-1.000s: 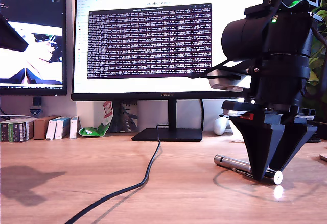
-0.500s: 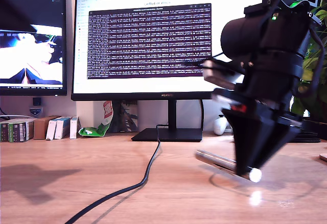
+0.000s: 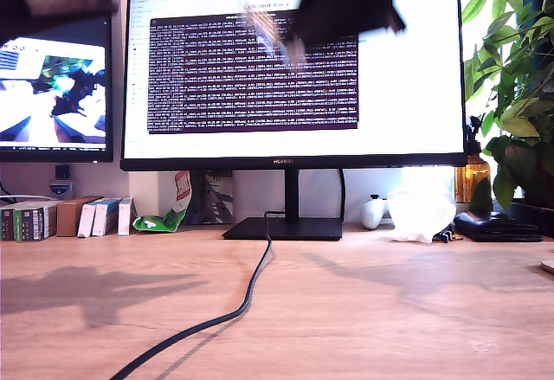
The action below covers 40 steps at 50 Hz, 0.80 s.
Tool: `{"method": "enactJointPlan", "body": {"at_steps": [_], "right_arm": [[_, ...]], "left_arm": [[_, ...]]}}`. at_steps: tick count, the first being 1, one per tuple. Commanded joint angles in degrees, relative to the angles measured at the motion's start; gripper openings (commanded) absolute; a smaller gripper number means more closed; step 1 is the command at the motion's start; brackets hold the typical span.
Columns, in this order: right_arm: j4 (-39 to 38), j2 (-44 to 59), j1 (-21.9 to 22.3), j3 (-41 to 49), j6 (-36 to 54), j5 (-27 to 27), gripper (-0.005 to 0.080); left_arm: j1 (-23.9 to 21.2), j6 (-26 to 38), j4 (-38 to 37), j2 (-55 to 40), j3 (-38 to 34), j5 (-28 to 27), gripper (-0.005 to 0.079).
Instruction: Pick the metallic laser pointer with your right arm, pass it to your left arm, then place it down to the left side of the table
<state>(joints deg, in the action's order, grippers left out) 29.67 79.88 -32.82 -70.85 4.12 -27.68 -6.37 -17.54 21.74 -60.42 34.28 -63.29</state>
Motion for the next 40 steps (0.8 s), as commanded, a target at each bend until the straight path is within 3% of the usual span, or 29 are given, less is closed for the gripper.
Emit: {"method": "enactJointPlan", "body": {"at_steps": [1,14,40], "right_arm": [[0.0,1.29,-1.01,0.81,0.04,-0.68,-0.0013],[-3.1,1.05,-5.46,0.55,0.22,-2.01,-0.0013],[-7.87,0.96,-11.23,-0.2,0.15,-1.99,-0.0013]], "left_arm": [[-0.17,-4.46,5.25,-1.55,0.61,-1.07,0.0276],[-2.14,-15.26,20.96,-5.01,0.61,-2.1,0.0277],[-8.46,-20.02,29.55,-8.26,0.68,0.59,0.0276]]}}
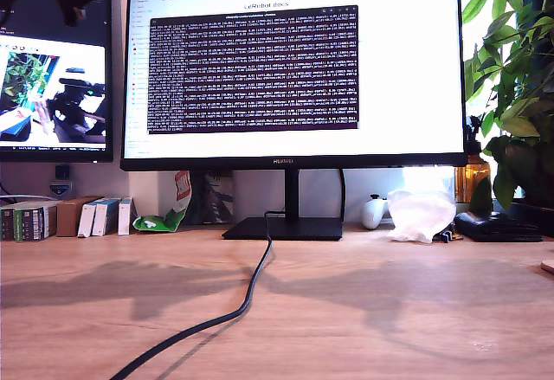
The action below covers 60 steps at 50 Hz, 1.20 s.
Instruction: Pick the metallic laser pointer with your right arm, pass it to your left arm, then place it down to the left side of the table
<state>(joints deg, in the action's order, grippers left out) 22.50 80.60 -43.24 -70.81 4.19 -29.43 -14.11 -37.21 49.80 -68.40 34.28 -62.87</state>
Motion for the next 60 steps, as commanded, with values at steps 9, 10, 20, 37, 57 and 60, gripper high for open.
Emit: {"method": "enactJointPlan", "body": {"at_steps": [9,10,20,37,57,60], "right_arm": [[-0.79,0.24,-1.01,-0.24,0.09,-0.24,-0.0013],[-0.83,0.24,-1.01,-0.24,0.09,-0.24,-0.0013],[-2.05,0.24,-1.01,-0.24,0.09,-0.76,-0.0012],[-1.2,0.24,-1.36,-0.24,0.39,-1.75,0.024],[4.81,0.24,1.14,-0.24,3.85,-0.57,0.0245],[6.29,0.24,2.25,-0.24,3.93,0.04,0.0245]], "left_arm": [[-1.46,-1.03,2.99,-0.28,0.7,1.4,0.0245],[-1.46,-1.03,2.97,-0.28,0.7,1.42,0.0226],[-1.46,-1.4,3.06,-0.28,0.7,1.86,-0.0029],[-1.42,1.33,4.37,-0.28,0.98,1.79,-0.0021],[1.6,4.52,3.41,-0.26,1.55,-0.5,-0.0021],[2.54,4.83,2.58,-0.24,1.55,-1.38,-0.0021]]}}
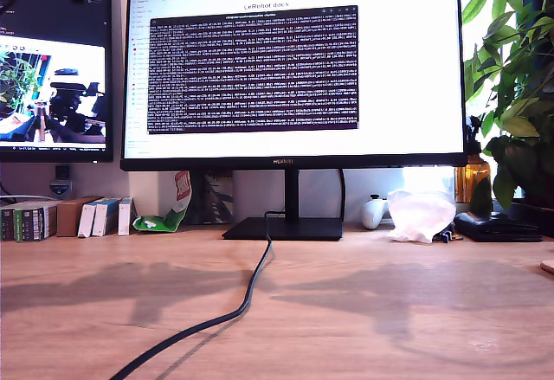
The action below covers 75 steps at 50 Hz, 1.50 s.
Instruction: Pick the metallic laser pointer with your right arm, pass it to your left arm, then place it down to the left side of the table
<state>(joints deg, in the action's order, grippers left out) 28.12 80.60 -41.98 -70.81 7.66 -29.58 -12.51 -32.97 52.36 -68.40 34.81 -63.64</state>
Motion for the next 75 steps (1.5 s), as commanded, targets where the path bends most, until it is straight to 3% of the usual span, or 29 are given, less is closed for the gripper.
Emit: {"method": "enactJointPlan", "body": {"at_steps": [1,11,17,22,33,48,55,65,75], "right_arm": [[1.38,0.24,1.62,-0.24,0.81,0.17,0.024],[3.37,0.24,8.2,-0.24,3.26,0.2,-0.0012],[2.78,0.22,12.41,-0.24,2.8,4.0,-0.0013],[2.12,-0.26,15.67,-0.24,2.86,10.32,-0.0013],[-0.5,-3.78,22.53,0.37,5.2,17.16,-0.0013],[-2.64,-15.47,28.22,7.39,7.93,21.49,-0.0013],[-6.43,-24.06,28.39,15.21,9.01,24.17,-0.0013],[-8.55,-38.4,28.37,27.98,10.82,24.22,-0.0013],[-7.74,-54.6,28.15,37.24,10.8,24.74,-0.0013]], "left_arm": [[1.36,0.7,-0.26,-0.24,1.03,-0.94,-0.0021],[4.02,3.74,-2.58,-0.15,1.03,-3.43,-0.0021],[4.96,6.71,-5.07,-0.11,1.03,-3.48,-0.0021],[5.53,8.44,-8.52,-0.09,1.03,-3.45,-0.0021],[6.93,19.85,-21.2,-0.04,1.03,-0.79,-0.0021],[7.15,31.63,-42.47,-0.04,2.16,10.47,-0.0021],[7.15,38.75,-57.11,-0.04,5.99,18.23,-0.0021],[7.15,43.82,-77.81,-0.26,14.23,30.27,-0.0021],[7.15,48.19,-93.07,-2.58,20.33,34.62,-0.0021]]}}
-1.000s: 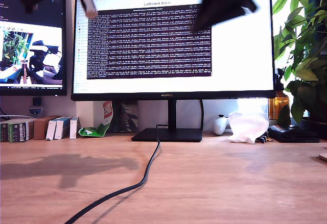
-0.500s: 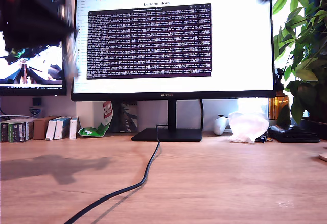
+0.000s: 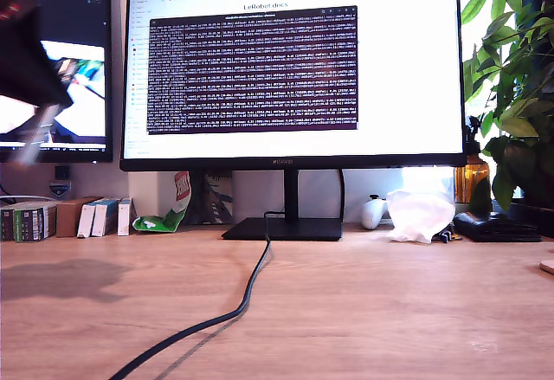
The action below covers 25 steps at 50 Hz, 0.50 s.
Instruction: Pick the metallic laser pointer with your right arm, pass it to your left arm, then place it down to the left side of the table
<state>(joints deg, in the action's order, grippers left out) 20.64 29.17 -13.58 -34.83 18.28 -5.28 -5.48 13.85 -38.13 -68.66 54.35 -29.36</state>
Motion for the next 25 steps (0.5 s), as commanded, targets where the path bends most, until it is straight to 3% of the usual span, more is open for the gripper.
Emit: {"method": "enactJointPlan", "body": {"at_steps": [1,11,25], "right_arm": [[0.26,-4.79,-0.24,1.64,0.17,0.92,-0.0013],[9.84,-16.85,-0.24,2.01,1.73,7.13,-0.0013],[19.12,-24.9,-0.24,2.01,1.62,7.82,-0.0013]], "left_arm": [[0.11,1.62,-3.8,-2.91,1.33,0.57,-0.0021],[0.07,3.17,-14.01,-11.54,6.99,2.49,-0.0021],[0.13,4.66,-20.94,-21.7,12.15,5.29,-0.0021]]}}
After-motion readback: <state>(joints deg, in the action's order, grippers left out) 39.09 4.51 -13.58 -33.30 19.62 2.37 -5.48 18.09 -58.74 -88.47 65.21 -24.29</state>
